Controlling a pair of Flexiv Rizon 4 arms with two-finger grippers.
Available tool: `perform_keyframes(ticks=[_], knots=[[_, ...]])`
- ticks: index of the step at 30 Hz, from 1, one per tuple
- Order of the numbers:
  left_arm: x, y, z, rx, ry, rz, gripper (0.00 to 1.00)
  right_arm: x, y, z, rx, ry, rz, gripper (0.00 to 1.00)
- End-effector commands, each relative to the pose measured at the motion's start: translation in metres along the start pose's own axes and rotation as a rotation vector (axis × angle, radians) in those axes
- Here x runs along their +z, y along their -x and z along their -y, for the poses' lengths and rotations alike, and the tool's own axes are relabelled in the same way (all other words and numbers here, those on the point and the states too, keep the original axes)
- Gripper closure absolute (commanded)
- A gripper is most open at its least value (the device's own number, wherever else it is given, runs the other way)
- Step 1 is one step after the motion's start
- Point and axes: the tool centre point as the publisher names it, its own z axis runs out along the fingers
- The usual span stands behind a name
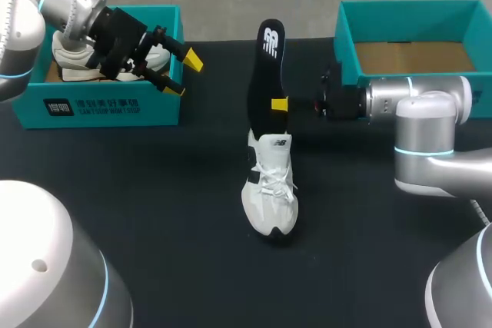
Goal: Take the shoe out of the shoebox, open the shoe tongue, remove and reinsert the insole, then place the shoe into the shoebox
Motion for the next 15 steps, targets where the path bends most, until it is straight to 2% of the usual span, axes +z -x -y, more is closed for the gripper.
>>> perform_keyframes(ticks=[1, 15], knots=[[0.000, 0.000, 0.000, 0.001, -0.001, -0.003, 0.00, 0.000, 0.000, 0.008, -0.003, -0.007, 0.002, 1.00], [0.000, 0.000, 0.000, 0.001, -0.001, -0.003, 0.00, -0.006, -0.012, 0.029, 0.011, -0.048, 0.025, 1.00]])
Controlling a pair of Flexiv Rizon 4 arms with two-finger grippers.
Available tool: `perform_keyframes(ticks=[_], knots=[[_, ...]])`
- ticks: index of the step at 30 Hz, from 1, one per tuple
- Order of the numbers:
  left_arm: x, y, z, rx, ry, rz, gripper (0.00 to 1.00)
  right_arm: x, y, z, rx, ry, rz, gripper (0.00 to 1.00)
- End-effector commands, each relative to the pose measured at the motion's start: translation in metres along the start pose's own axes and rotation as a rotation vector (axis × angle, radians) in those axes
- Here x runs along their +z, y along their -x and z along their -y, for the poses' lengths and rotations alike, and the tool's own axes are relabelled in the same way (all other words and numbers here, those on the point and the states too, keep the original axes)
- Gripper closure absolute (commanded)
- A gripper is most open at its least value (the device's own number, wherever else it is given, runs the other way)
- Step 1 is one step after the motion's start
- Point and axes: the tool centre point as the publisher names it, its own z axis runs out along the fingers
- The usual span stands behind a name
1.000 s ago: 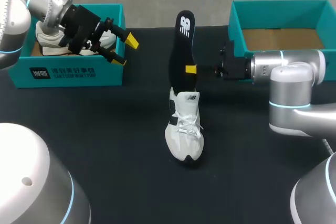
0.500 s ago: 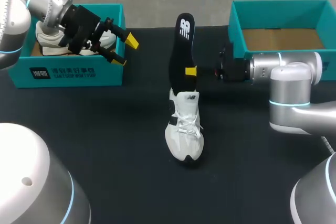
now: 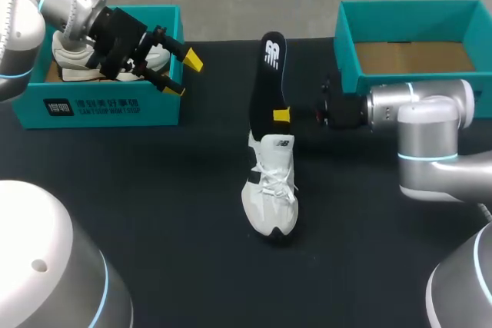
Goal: Take the shoe out of the shoebox, open the shoe tongue, remove and reinsert the insole, then place the shoe into the shoebox
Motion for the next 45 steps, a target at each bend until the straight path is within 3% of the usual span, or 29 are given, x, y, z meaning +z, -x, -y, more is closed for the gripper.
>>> perform_keyframes(ticks=[1, 17, 24, 27, 31, 41, 43, 45], knots=[[0.000, 0.000, 0.000, 0.001, -0.001, -0.003, 0.00, -0.001, -0.008, 0.007, 0.001, -0.005, 0.012, 1.00], [0.000, 0.000, 0.000, 0.001, -0.001, -0.003, 0.00, 0.007, -0.019, 0.032, 0.021, -0.078, 0.030, 1.00], [0.000, 0.000, 0.000, 0.001, -0.001, -0.003, 0.00, 0.003, -0.022, 0.035, 0.037, -0.062, 0.048, 1.00], [0.000, 0.000, 0.000, 0.001, -0.001, -0.003, 0.00, 0.001, -0.022, 0.029, 0.023, -0.057, 0.054, 0.63], [0.000, 0.000, 0.000, 0.001, -0.001, -0.003, 0.00, -0.001, -0.022, 0.019, 0.003, -0.047, 0.054, 0.54], [0.000, 0.000, 0.000, 0.001, -0.001, -0.003, 0.00, -0.001, -0.014, -0.010, -0.060, -0.061, 0.035, 0.55], [0.000, 0.000, 0.000, 0.001, -0.001, -0.003, 0.00, -0.001, -0.012, -0.014, -0.065, -0.070, 0.036, 0.57], [0.000, 0.000, 0.000, 0.001, -0.001, -0.003, 0.00, 0.001, -0.011, -0.017, -0.071, -0.081, 0.029, 0.67]])
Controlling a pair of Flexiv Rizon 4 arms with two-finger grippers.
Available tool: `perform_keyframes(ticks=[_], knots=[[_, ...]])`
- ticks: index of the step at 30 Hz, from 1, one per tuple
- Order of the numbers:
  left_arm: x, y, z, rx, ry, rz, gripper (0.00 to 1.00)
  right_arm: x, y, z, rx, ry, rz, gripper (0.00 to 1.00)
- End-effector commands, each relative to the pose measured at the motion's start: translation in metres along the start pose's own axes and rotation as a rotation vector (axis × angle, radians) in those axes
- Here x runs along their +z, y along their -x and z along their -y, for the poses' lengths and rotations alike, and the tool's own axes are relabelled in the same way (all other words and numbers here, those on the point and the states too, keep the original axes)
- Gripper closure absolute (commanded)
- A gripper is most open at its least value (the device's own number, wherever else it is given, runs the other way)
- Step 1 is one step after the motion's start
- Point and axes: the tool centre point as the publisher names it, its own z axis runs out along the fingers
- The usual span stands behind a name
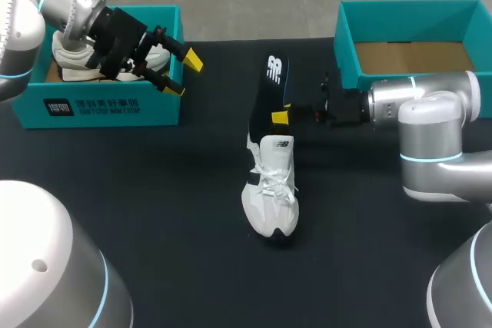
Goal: Take the shoe out of the shoebox, open the shoe tongue, remove and reinsert the insole, then place the shoe into the shoebox
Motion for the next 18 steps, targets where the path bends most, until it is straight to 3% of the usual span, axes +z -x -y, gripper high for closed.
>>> perform_keyframes(ticks=[1, 3, 8, 18], knots=[[0.000, 0.000, 0.000, 0.001, -0.001, -0.003, 0.00, 0.003, 0.006, -0.008, -0.003, -0.034, -0.017, 0.80], [0.000, 0.000, 0.000, 0.001, -0.001, -0.003, 0.00, 0.004, 0.006, -0.010, -0.002, -0.044, -0.025, 1.00], [0.000, 0.000, 0.000, 0.001, -0.001, -0.003, 0.00, 0.003, 0.003, -0.010, -0.020, -0.094, -0.033, 1.00], [0.000, 0.000, 0.000, 0.001, -0.001, -0.003, 0.00, -0.005, -0.001, 0.004, -0.004, -0.118, -0.031, 1.00]])
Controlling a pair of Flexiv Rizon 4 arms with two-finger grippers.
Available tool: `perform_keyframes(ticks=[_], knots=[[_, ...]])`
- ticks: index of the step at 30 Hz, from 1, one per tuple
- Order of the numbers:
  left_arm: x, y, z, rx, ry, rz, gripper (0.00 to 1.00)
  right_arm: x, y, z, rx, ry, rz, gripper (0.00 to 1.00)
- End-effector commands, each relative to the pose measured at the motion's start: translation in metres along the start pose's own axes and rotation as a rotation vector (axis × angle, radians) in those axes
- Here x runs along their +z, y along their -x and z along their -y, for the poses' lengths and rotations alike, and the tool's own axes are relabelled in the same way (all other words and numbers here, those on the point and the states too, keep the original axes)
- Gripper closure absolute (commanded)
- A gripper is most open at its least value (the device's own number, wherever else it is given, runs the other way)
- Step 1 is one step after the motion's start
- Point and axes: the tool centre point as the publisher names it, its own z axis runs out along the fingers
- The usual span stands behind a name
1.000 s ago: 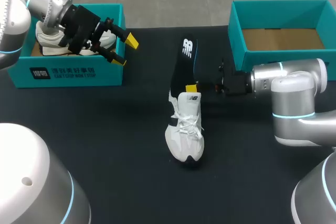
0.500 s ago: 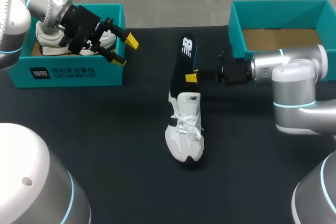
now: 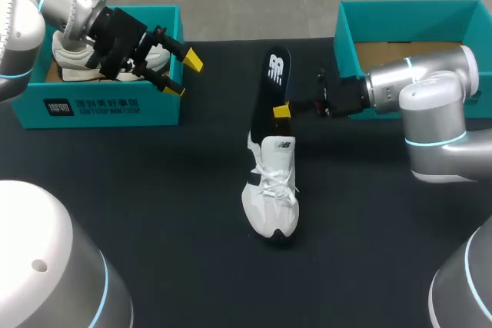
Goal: Take the shoe out of the shoebox, open the shoe tongue, remove and reinsert the insole, then place the shoe into the shoebox
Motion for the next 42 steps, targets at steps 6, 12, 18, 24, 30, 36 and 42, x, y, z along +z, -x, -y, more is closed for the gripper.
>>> perform_keyframes(ticks=[6, 12, 18, 24, 30, 36, 42], knots=[[0.000, 0.000, 0.000, 0.001, -0.001, -0.003, 0.00, 0.003, -0.003, 0.010, 0.013, -0.028, -0.008, 1.00], [0.000, 0.000, 0.000, 0.001, -0.001, -0.003, 0.00, 0.007, -0.005, 0.016, 0.021, -0.057, -0.014, 1.00], [0.000, 0.000, 0.000, 0.001, -0.001, -0.003, 0.00, 0.008, -0.010, 0.026, 0.047, -0.074, -0.021, 1.00], [0.000, 0.000, 0.000, 0.001, -0.001, -0.003, 0.00, 0.010, -0.017, 0.039, 0.078, -0.094, -0.030, 1.00], [0.000, 0.000, 0.000, 0.001, -0.001, -0.003, 0.00, 0.014, -0.025, 0.049, 0.099, -0.112, -0.045, 1.00], [0.000, 0.000, 0.000, 0.001, -0.001, -0.003, 0.00, 0.013, -0.026, 0.044, 0.093, -0.106, -0.043, 0.76], [0.000, 0.000, 0.000, 0.001, -0.001, -0.003, 0.00, 0.009, -0.022, 0.024, 0.034, -0.108, -0.040, 0.63]])
